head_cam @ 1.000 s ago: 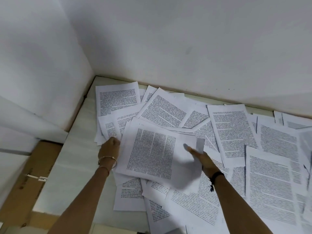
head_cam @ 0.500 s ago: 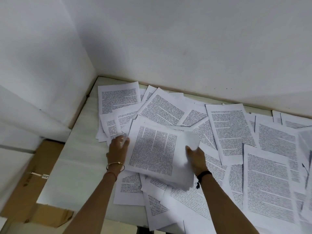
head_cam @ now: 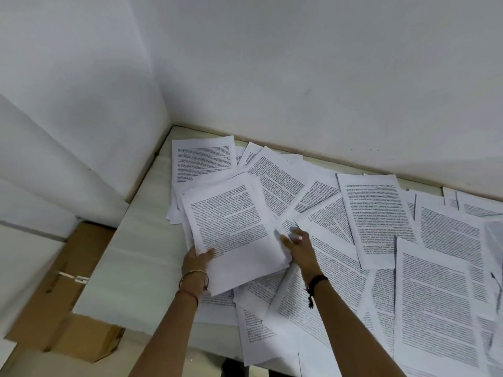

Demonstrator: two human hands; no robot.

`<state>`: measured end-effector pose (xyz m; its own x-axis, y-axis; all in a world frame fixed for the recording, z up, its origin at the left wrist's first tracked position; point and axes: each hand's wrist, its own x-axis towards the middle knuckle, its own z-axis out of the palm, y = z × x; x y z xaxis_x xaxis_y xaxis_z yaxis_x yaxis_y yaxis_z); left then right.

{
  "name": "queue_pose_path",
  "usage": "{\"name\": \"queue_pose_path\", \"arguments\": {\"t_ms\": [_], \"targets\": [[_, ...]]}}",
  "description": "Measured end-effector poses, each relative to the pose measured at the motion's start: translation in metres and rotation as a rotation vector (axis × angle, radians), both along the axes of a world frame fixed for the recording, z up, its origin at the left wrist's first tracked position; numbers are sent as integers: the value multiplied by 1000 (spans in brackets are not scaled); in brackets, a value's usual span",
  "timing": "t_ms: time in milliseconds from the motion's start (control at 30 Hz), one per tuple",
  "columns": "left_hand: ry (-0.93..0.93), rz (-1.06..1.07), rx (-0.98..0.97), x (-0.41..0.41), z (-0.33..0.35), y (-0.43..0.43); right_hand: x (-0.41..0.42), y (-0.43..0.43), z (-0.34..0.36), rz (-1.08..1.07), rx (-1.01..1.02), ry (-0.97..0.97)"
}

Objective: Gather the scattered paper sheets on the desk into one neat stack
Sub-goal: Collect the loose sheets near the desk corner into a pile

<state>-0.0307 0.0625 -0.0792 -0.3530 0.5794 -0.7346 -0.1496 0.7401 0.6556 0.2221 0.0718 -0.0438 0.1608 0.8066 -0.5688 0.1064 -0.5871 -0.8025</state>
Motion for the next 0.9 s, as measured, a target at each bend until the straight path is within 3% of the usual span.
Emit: {"name": "queue_pose_path", "arguments": {"t_ms": [67, 167, 300, 433, 600, 667, 733, 800, 900], "targets": [[46, -51, -15, 1, 4, -2, 0, 10, 1, 101, 5, -184], [106, -109, -25, 12, 9, -6, -8, 14, -1, 526, -40, -474], [136, -121, -26, 18, 10, -7, -11, 14, 2, 592, -100, -598], [168, -156, -36, 16, 8, -8, -17, 7, 0, 724, -201, -508], [135, -274, 45, 4, 10, -9, -9, 6, -3, 686, -217, -479], [33, -376, 86, -2, 11, -10, -6, 8, -3, 552, -137, -426], [-111, -481, 32, -7, 9, -15, -7, 12, -1, 351, -47, -311], [-213, -543, -63, -11, 3, -18, -7, 16, -4, 290, 22, -240], [-134, -453, -49, -20, -32, -13, -5, 20, -3, 469, -51, -248]]}}
